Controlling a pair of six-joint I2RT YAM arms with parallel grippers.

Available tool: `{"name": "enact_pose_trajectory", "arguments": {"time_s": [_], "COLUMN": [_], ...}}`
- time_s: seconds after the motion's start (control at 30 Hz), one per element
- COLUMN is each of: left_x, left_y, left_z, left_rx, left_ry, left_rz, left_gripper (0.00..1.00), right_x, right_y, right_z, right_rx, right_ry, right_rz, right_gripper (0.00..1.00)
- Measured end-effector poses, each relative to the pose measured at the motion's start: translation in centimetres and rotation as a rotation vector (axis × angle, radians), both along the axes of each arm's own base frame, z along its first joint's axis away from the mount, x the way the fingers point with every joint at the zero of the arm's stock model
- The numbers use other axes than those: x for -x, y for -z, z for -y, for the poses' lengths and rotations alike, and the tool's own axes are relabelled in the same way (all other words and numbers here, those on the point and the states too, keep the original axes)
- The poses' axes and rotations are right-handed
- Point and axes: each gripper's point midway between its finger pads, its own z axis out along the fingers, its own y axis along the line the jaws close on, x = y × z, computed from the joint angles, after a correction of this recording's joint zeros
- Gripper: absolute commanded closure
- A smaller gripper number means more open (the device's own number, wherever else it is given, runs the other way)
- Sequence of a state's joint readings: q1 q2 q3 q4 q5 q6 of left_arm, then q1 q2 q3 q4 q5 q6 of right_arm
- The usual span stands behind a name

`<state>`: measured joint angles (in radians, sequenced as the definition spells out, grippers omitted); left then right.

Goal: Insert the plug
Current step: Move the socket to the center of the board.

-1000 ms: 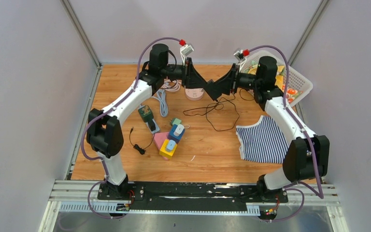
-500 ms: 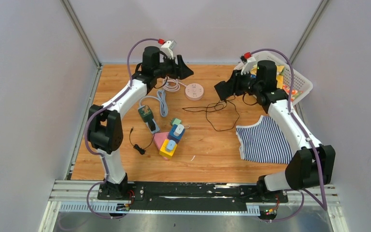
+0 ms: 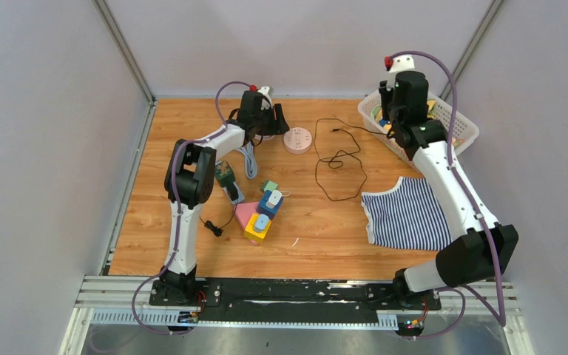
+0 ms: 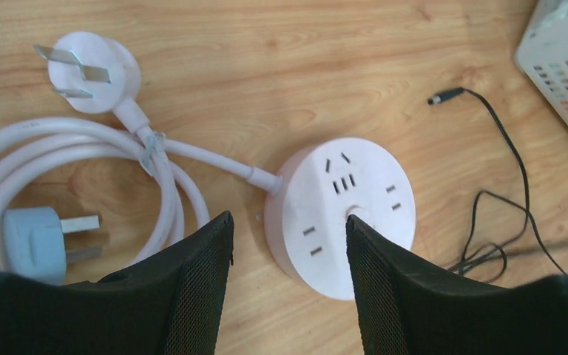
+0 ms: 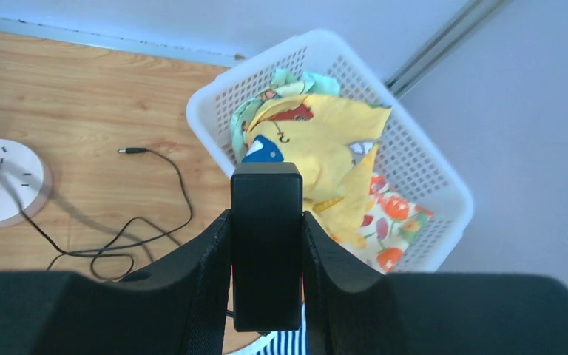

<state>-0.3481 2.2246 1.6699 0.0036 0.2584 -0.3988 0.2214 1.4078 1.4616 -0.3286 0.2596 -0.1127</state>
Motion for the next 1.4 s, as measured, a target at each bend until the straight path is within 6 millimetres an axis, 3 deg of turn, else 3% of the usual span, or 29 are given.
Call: {"name": "enact_pose_trajectory", "arguments": {"time_s": [0.03,0.17,0.27,0.4,0.53,0.67,0.8,1.03,1.17,1.4], "left_x": [-0.4,-2.4,-4.3,-5.1,-4.2,-3.4,-1.6,3.0,4.3,5.1], "left_y": [0.2,0.0,-0.2,1.4,3.9,4.1,4.2,4.3,4.2,2.3], "left_z": [0.0,0.3,1.1,1.9,2.0,1.8,1.7,1.2,2.1,3.2], "left_rx": [-0.002,0.008,0.037,0.069,0.093,0.135,0.16,0.18,0.21,0.213], "left_ry": [-0.009,-0.045,-0.051,-0.049,-0.057,-0.064,-0.066,-0.119,-0.141,-0.095], "left_rz": [0.001,0.023,0.048,0.027,-0.04,-0.068,-0.111,-0.252,-0.304,-0.301], "left_gripper": [0.4,0.4,0.41,0.45,0.48,0.5,0.53,0.51,0.45,0.45], "right_x": [-0.4,-0.6,-1.0,-2.1,-2.4,-2.0,-1.4,-1.9,-0.2,2.5], "right_y": [-0.7,-0.4,2.7,6.8,8.2,8.7,10.6,12.8,14.3,16.3], "right_z": [0.3,-3.5,-6.5,-6.9,-7.6,-9.6,-11.7,-15.6,-16.1,-18.6], "right_rx": [0.06,0.192,0.29,0.391,0.447,0.466,0.451,0.353,0.281,0.169], "right_ry": [0.022,-0.031,-0.083,-0.102,-0.158,-0.237,-0.35,-0.506,-0.527,-0.688], "right_rz": [0.031,0.058,0.009,-0.085,-0.119,-0.13,-0.18,-0.332,-0.424,-0.501], "right_gripper": [1.0,1.0,1.0,1.0,1.0,1.0,1.0,1.0,1.0,1.0]}}
